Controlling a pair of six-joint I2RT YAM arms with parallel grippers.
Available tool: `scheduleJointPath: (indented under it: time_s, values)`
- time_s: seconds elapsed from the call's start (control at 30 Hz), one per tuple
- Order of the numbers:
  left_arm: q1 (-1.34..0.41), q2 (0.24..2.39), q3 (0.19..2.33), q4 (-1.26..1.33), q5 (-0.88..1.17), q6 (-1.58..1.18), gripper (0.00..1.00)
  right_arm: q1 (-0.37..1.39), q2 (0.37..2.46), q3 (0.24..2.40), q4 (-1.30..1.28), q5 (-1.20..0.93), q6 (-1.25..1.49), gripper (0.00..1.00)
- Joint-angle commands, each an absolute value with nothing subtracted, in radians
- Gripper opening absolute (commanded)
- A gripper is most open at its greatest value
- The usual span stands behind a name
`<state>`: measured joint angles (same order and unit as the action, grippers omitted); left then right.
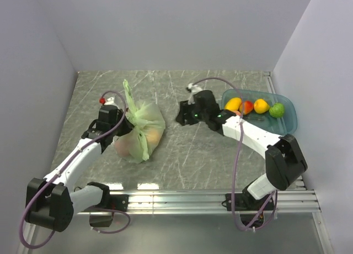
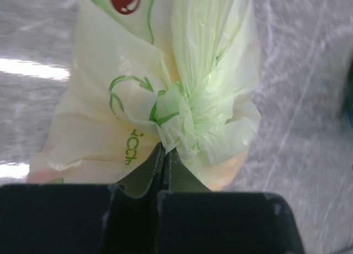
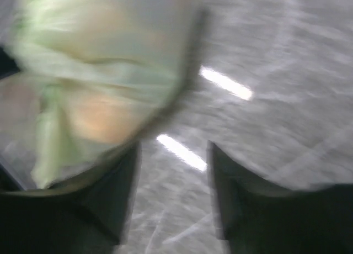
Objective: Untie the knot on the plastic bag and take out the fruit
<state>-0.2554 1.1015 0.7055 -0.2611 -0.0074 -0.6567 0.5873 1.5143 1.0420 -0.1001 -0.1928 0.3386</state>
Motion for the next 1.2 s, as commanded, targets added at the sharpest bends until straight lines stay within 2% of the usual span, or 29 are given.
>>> scheduleJointPath:
  time_s: [0.0, 0.1, 0.2, 0.37, 0.47, 0.53, 0.57, 0.67, 0.7, 0.73, 0.9, 1.07, 1.17]
  values:
    - [-0.300, 1.103, 0.698, -0.183, 0.164, -0.540, 0.01, 0.676, 1.549, 1.150, -0.045, -0.276, 0.187, 0.74]
    - [-0.400, 1.123, 0.747, -0.205, 0.138, -0.482, 0.01, 0.705, 1.600, 1.198, -0.014, -0.357, 0.144, 0.85]
    - [-0.445, 1.135, 0.781, -0.224, 0.115, -0.466, 0.01, 0.741, 1.655, 1.258, -0.012, -0.408, 0.092, 0.90]
    - [-0.449, 1.134, 0.784, -0.216, 0.135, -0.488, 0.01, 0.770, 1.802, 1.384, -0.046, -0.437, 0.067, 0.91]
    - [-0.454, 1.141, 0.792, -0.229, 0.135, -0.488, 0.01, 0.772, 1.848, 1.381, -0.032, -0.420, 0.092, 0.81]
    - [-0.456, 1.140, 0.788, -0.239, 0.118, -0.488, 0.01, 0.769, 1.858, 1.344, -0.002, -0.388, 0.106, 0.64]
    - [-0.456, 1.134, 0.785, -0.242, 0.109, -0.488, 0.01, 0.767, 1.859, 1.336, -0.002, -0.379, 0.106, 0.49]
    - [-0.456, 1.112, 0.769, -0.261, 0.074, -0.495, 0.01, 0.759, 1.859, 1.296, -0.002, -0.348, 0.104, 0.22]
    - [-0.456, 1.108, 0.756, -0.268, 0.055, -0.505, 0.01, 0.755, 1.855, 1.284, -0.002, -0.347, 0.109, 0.07]
    - [-0.454, 1.103, 0.752, -0.275, 0.029, -0.511, 0.01, 0.750, 1.841, 1.260, 0.023, -0.347, 0.117, 0.01]
    - [-0.385, 1.104, 0.723, -0.366, -0.113, -0.589, 0.01, 0.677, 1.755, 1.166, 0.052, -0.342, 0.149, 0.00]
    - [-0.226, 1.092, 0.684, -0.356, -0.049, -0.655, 0.01, 0.548, 1.632, 1.019, 0.090, -0.434, 0.233, 0.00]
    - [-0.207, 1.100, 0.696, -0.324, -0.009, -0.647, 0.01, 0.506, 1.563, 0.951, 0.097, -0.454, 0.250, 0.00]
